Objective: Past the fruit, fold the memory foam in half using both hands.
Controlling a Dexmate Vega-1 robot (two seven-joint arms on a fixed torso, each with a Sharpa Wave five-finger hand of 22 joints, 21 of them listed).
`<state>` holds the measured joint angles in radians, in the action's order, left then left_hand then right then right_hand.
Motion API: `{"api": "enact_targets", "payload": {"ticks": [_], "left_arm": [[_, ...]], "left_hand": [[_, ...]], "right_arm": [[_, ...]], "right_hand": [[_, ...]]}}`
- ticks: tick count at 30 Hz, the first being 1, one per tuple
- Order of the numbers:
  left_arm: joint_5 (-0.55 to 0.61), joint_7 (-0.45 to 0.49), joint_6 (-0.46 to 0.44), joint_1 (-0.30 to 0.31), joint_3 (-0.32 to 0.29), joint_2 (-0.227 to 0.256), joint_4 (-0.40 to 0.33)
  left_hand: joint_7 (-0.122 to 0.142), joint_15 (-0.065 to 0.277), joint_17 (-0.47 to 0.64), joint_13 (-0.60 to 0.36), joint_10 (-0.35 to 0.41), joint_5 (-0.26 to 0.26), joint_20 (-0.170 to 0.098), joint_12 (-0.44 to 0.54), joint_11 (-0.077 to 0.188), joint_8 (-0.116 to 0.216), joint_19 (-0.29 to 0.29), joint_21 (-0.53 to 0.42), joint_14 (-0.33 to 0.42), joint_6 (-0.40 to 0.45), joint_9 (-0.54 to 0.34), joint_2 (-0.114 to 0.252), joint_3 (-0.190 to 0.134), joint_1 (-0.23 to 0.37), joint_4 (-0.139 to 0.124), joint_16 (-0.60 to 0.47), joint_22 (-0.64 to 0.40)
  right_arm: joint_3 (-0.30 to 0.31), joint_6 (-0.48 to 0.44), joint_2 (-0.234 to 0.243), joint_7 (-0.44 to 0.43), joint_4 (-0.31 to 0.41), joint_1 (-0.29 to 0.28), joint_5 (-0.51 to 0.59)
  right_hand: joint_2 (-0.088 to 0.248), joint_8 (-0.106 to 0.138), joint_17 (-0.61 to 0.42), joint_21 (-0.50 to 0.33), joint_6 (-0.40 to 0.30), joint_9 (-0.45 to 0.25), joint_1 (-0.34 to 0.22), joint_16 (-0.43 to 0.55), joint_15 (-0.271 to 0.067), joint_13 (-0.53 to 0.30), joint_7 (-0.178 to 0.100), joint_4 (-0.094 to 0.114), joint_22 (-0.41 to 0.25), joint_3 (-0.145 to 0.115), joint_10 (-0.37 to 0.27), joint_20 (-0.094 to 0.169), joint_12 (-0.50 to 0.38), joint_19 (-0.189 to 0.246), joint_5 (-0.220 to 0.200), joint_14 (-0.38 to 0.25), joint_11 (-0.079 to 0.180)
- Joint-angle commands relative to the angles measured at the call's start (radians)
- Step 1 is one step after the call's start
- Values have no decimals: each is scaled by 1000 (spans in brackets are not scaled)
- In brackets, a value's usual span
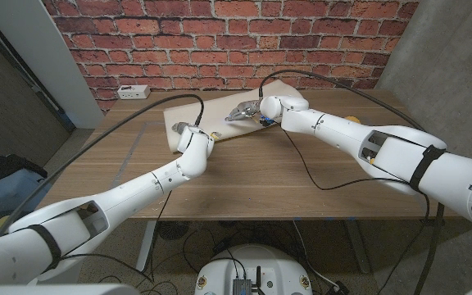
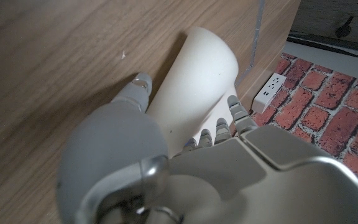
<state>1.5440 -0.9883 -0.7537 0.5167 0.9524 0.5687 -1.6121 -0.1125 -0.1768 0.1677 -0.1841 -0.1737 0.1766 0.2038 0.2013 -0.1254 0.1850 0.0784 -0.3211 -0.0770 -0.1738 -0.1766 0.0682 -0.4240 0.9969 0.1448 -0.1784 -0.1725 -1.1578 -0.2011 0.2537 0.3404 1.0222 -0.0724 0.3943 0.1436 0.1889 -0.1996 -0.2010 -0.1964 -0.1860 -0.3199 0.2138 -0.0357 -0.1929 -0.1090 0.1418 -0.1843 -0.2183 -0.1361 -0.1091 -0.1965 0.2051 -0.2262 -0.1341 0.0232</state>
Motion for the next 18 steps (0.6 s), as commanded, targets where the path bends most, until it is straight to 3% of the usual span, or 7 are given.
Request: {"api": "enact_targets", "payload": {"ticks": [1,3,6,10,11,12,18], "left_arm": [[67,204,-79,61,-21,-46,78],[58,326,-118,81,-34,-57,99],[24,522,-153,109,-50,-59,120],[-14,684,-131,126,-50,-18,113],[-35,738,-92,138,-51,25,81],[-41,744,-88,138,-51,28,78],[-110,750,85,170,-80,207,-86]], "left_hand": [[-5,77,3,-2,170,18,-55,53,29,48,162,-25,157,113,-6,124,-64,112,26,-30,-9],[-1,120,9,-2,315,33,-78,82,54,64,222,-52,264,249,-6,137,-154,236,24,-44,-20],[36,207,9,-1,545,36,-130,131,144,101,374,-150,484,476,-7,133,-241,321,10,-81,-40],[81,287,8,-4,781,25,-198,173,212,144,502,-271,716,748,-10,124,-292,333,3,-100,-54],[92,303,9,-6,844,22,-217,182,220,154,535,-308,776,822,-12,122,-301,329,2,-104,-56],[92,314,9,-7,855,21,-223,183,226,154,541,-316,793,836,-12,122,-304,329,4,-106,-57],[98,341,17,-15,948,11,-259,193,227,164,542,-367,887,950,-14,131,-320,325,0,-115,-61]], "right_arm": [[3,15,-4,-1,-13,0,0],[5,15,-3,-2,-12,-1,0],[8,11,-1,-3,-11,-3,-2],[17,4,0,-1,-17,-4,-12],[21,-7,5,-11,-11,-8,-11],[21,-8,5,-11,-10,-8,-11],[37,-36,14,-30,-19,-13,-21]], "right_hand": [[-2,7,-3,-5,-8,-2,-3,-1,-28,-2,5,-7,-3,-3,-10,-6,-4,-4,-5,-8,-1],[-2,7,-3,-5,-8,-2,-4,-1,-27,-2,5,-8,-3,-4,-11,-7,-4,-4,-5,-8,-1],[-3,7,-2,-6,-10,-2,-5,-1,-28,-2,7,-10,-3,-4,-13,-8,-5,-4,-5,-9,0],[-4,8,-1,-6,-12,-2,-7,-2,-28,-2,8,-12,-3,-5,-13,-8,-5,-4,-5,-7,-2],[-4,8,-1,-6,-12,-2,-7,-3,-27,-2,8,-13,-3,-5,-13,-8,-4,-4,-5,-7,-3],[-4,8,-1,-6,-12,-2,-7,-3,-27,-2,9,-13,-3,-6,-12,-9,-4,-4,-5,-7,-4],[-4,8,-1,-6,-15,-2,-8,-12,-20,-2,9,-15,-3,-7,-10,-8,-3,-4,-5,14,-8]]}}
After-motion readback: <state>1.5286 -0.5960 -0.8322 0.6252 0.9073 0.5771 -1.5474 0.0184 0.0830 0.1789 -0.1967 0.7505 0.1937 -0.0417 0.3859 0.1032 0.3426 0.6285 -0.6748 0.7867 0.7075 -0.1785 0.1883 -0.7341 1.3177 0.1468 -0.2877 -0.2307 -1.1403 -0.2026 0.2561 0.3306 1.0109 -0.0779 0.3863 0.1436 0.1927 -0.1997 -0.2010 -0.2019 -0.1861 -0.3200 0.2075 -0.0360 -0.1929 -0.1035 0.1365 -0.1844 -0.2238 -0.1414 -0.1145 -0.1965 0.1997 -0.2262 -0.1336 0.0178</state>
